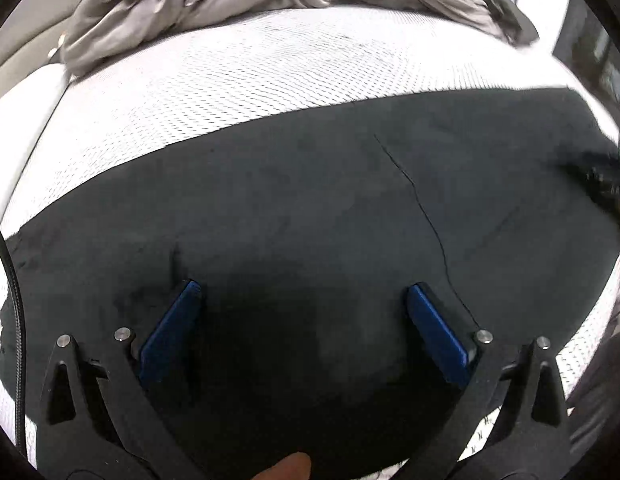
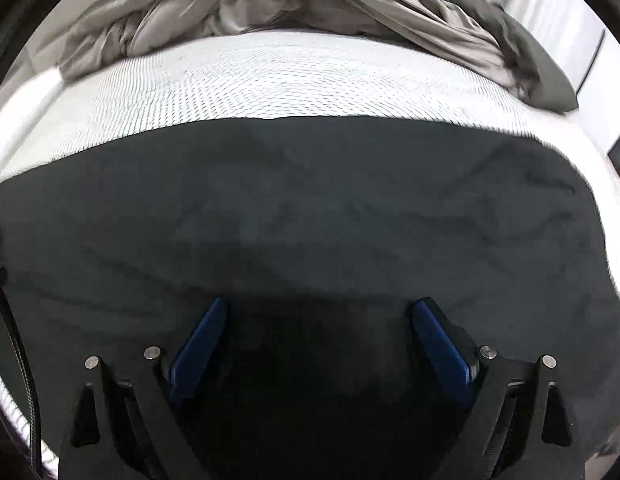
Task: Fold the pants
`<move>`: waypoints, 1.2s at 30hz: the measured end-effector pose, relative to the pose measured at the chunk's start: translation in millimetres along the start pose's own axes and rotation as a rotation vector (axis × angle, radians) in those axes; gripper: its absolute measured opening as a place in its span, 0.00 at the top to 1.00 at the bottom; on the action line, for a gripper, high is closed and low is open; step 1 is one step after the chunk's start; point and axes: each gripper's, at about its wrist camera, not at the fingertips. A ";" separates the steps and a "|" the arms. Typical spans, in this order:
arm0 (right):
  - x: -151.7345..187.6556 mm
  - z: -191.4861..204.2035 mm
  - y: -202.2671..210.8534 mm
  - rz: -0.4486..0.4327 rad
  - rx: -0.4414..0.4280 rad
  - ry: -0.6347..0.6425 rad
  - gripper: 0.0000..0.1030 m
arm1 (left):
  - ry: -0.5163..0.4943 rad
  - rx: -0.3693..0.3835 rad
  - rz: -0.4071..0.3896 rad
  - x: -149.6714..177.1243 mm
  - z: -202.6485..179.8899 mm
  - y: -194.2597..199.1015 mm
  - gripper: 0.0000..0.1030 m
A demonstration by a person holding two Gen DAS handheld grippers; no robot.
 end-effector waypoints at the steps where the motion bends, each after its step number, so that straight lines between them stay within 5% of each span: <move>1: -3.6 4.5 4.9 -0.008 0.021 0.014 0.09 | 0.016 0.004 -0.006 -2.3 1.1 3.4 0.01; 5: -23.5 58.9 13.1 -0.063 -0.109 0.094 0.12 | 0.079 0.057 -0.019 -27.0 -17.0 6.6 0.01; 10: -45.1 131.7 -41.2 0.022 -0.203 0.211 0.12 | -0.028 0.013 0.003 -45.4 -72.4 -13.7 0.01; 14: -50.0 119.4 -52.5 0.044 -0.155 0.228 0.12 | -0.033 -0.012 0.002 -36.6 -53.8 -19.6 0.00; 19: -48.1 46.5 -38.9 -0.008 0.128 0.066 0.12 | 0.068 -0.091 0.019 -25.7 0.0 -23.4 0.00; 23: -53.2 28.3 -22.4 -0.042 0.081 -0.010 0.13 | 0.139 -0.093 0.021 -25.6 9.6 -11.3 0.01; 27: -49.6 77.7 -4.4 -0.072 -0.088 0.070 0.13 | 0.159 0.028 -0.022 -35.3 -10.2 1.8 0.01; 30: -62.4 118.5 -18.0 -0.049 -0.170 0.126 0.13 | 0.090 0.002 -0.010 -56.8 -37.6 -16.1 0.01; 32: -50.8 130.8 -28.4 -0.039 -0.190 0.135 0.13 | 0.039 -0.063 0.014 -59.0 -53.1 -31.4 0.00; 36: -57.3 129.3 -72.7 0.033 -0.152 0.177 0.13 | 0.062 -0.027 0.016 -52.3 -37.1 -40.0 0.00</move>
Point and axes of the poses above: each gripper's, at about its wrist camera, not at the fingertips, and y roughly against the way its jaws point, z to its left, x to its underside, and after that the axes turned 14 degrees about -x, right-handed
